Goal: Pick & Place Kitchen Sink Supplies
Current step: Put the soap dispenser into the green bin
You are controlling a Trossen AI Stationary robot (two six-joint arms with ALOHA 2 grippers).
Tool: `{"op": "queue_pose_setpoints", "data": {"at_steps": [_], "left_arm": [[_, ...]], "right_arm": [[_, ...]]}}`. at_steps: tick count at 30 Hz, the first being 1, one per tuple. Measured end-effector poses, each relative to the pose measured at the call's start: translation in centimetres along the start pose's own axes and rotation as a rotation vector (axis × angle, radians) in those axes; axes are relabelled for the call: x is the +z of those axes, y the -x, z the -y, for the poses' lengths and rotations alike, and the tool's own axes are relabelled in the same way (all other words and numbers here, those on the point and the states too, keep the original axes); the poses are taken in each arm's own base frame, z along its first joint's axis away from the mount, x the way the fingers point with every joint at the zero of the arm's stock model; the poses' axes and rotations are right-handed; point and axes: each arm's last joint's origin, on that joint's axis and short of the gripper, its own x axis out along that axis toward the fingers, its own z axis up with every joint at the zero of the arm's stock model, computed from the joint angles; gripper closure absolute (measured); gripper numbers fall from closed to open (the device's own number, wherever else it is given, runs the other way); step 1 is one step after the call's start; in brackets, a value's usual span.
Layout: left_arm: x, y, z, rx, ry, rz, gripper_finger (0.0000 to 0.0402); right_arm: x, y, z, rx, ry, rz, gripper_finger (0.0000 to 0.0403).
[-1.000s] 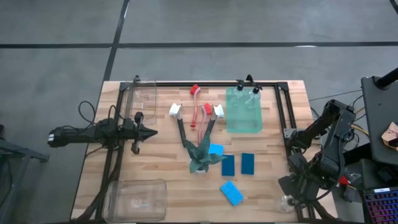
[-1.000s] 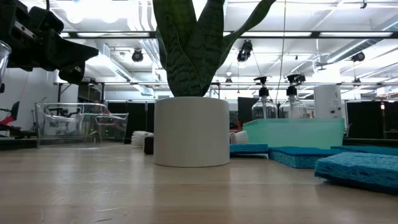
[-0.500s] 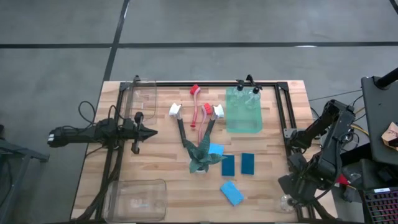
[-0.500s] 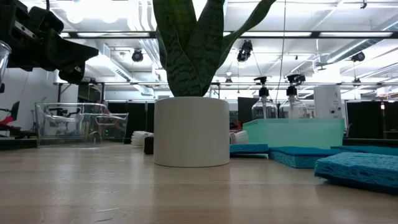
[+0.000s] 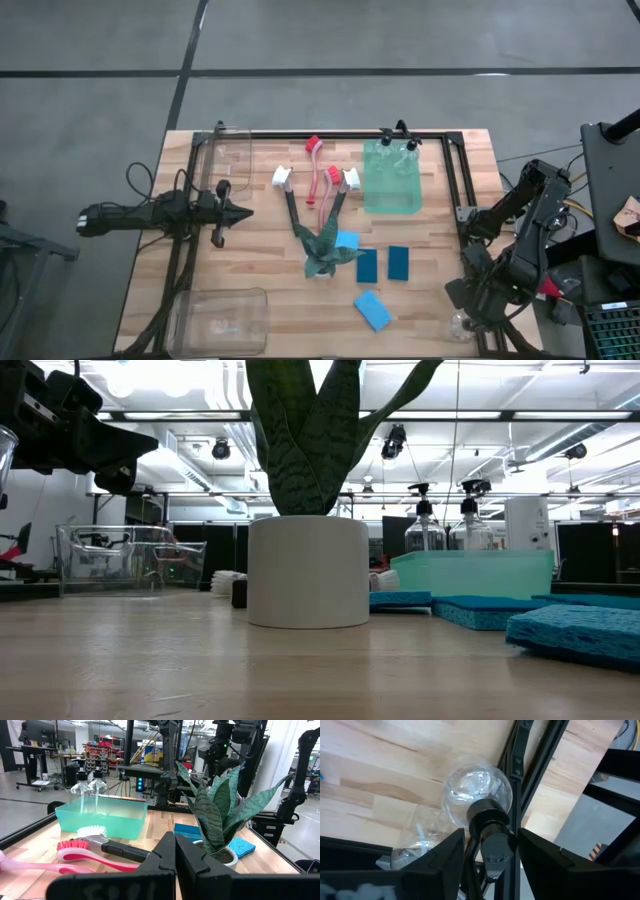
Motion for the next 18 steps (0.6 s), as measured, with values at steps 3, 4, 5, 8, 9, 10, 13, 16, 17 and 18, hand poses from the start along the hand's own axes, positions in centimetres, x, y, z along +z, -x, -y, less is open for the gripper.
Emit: {"op": "queue_pose_setpoints", "data": {"at_steps": [3,4,5,8,9,10,13,16,17,18], "left_arm": [[0.0,0.0,0.0,0.0,0.0,0.0,0.0401],[0.0,0.0,0.0,0.0,0.0,0.0,0.0401],[0.0,0.0,0.0,0.0,0.0,0.0,0.0401],[0.0,0.0,0.0,0.0,0.0,0.0,0.0401],[0.0,0.0,0.0,0.0,0.0,0.0,0.0401],[0.0,0.0,0.0,0.0,0.0,0.0,0.0401],[0.0,0.0,0.0,0.0,0.0,0.0,0.0401],[0.0,0.0,0.0,0.0,0.0,0.0,0.0401],[0.0,0.0,0.0,0.0,0.0,0.0,0.0401],[0.0,0.0,0.0,0.0,0.0,0.0,0.0401]], "right_arm": [[-0.01,0.0,-0.01,0.001,0.005,-0.001,0.0242],[-0.01,0.0,-0.01,0.001,0.005,-0.001,0.0247],[-0.02,0.0,-0.02,0.002,0.006,-0.002,0.0252],[-0.06,0.0,-0.05,0.004,0.01,-0.007,0.0271],[-0.07,0.0,-0.07,0.006,0.01,-0.009,0.0278],[-0.07,0.0,-0.07,0.006,0.011,-0.009,0.0285],[-0.07,0.0,-0.07,0.006,0.027,-0.009,0.0304],[-0.07,0.0,-0.07,0.006,0.029,-0.009,0.0316],[-0.07,0.0,-0.07,0.006,0.029,-0.009,0.0316],[-0.07,0.0,-0.07,0.006,0.029,-0.009,0.0316]]}}
